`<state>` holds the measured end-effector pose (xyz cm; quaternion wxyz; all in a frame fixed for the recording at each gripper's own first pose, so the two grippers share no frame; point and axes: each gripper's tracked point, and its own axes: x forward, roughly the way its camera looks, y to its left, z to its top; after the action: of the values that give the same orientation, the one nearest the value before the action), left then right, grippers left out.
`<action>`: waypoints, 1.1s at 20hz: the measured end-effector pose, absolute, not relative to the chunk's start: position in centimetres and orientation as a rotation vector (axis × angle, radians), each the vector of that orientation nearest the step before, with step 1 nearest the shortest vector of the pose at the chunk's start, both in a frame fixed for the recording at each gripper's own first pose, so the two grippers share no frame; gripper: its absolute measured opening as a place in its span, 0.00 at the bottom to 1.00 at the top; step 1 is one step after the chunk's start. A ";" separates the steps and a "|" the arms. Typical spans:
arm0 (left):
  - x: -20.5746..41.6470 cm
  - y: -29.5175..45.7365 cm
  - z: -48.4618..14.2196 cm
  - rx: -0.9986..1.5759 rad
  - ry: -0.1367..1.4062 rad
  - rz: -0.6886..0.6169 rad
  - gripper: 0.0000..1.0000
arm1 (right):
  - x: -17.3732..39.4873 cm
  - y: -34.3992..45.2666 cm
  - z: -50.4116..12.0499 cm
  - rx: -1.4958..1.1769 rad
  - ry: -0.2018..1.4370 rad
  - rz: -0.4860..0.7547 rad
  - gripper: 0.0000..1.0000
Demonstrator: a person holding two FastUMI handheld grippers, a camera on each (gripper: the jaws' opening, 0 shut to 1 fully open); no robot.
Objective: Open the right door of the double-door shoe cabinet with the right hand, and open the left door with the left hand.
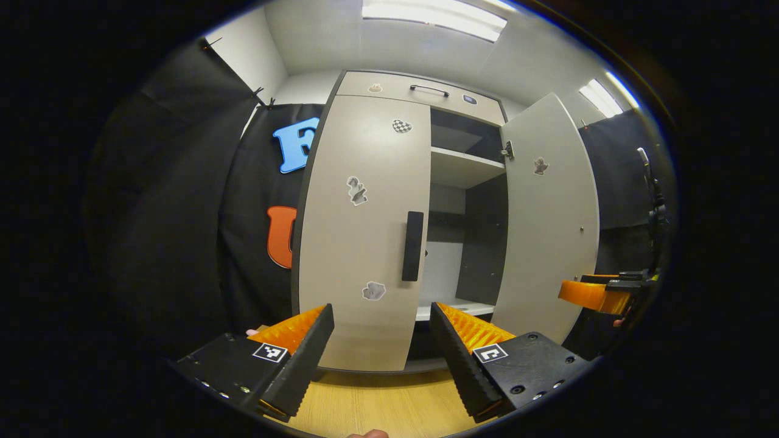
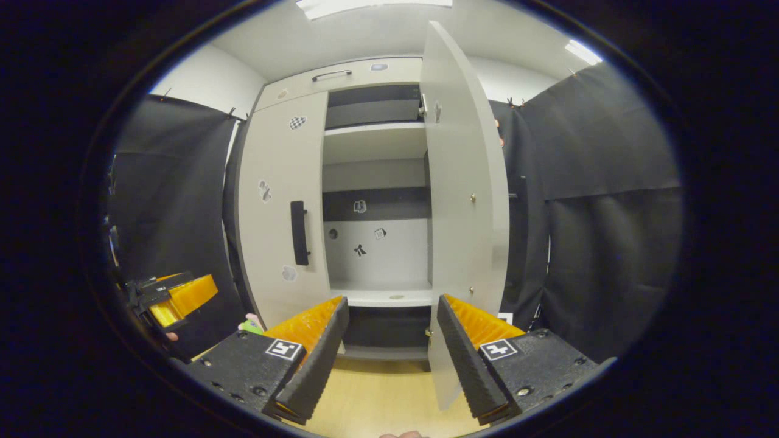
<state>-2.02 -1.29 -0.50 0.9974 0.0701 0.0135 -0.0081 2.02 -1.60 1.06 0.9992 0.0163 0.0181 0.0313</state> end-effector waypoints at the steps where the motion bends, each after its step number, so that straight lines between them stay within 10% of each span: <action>1: -1.3 -1.6 -0.1 0.137 0.025 -0.025 0.95 | 2.0 -1.6 1.1 0.024 0.037 0.062 0.92; 22: 18.7 -6.7 -0.8 0.236 0.081 -0.050 0.95 | -0.3 -3.8 1.3 -0.029 0.003 0.010 0.92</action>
<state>18.68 -6.67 -0.83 0.9919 0.1176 0.0403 -0.0250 -0.26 -3.77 1.25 0.9999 -0.0147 0.0017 0.0048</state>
